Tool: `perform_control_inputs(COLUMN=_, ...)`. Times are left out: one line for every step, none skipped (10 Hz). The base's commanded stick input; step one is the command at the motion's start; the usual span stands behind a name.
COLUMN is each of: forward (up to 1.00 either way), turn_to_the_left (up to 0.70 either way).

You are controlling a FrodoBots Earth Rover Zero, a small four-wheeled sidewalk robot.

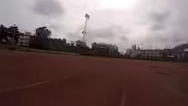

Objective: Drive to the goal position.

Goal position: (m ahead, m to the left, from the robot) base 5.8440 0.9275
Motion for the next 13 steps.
perform_control_inputs(forward=0.5, turn_to_the_left=0.0)
perform_control_inputs(forward=0.5, turn_to_the_left=0.0)
perform_control_inputs(forward=0.5, turn_to_the_left=0.0)
perform_control_inputs(forward=0.5, turn_to_the_left=0.0)
perform_control_inputs(forward=0.5, turn_to_the_left=0.0)
perform_control_inputs(forward=0.5, turn_to_the_left=0.0)
perform_control_inputs(forward=0.5, turn_to_the_left=0.0)
perform_control_inputs(forward=0.5, turn_to_the_left=0.0)
perform_control_inputs(forward=0.5, turn_to_the_left=0.0)
perform_control_inputs(forward=0.5, turn_to_the_left=0.0)
perform_control_inputs(forward=0.5, turn_to_the_left=0.0)
perform_control_inputs(forward=0.5, turn_to_the_left=0.0)
perform_control_inputs(forward=0.5, turn_to_the_left=-0.09)
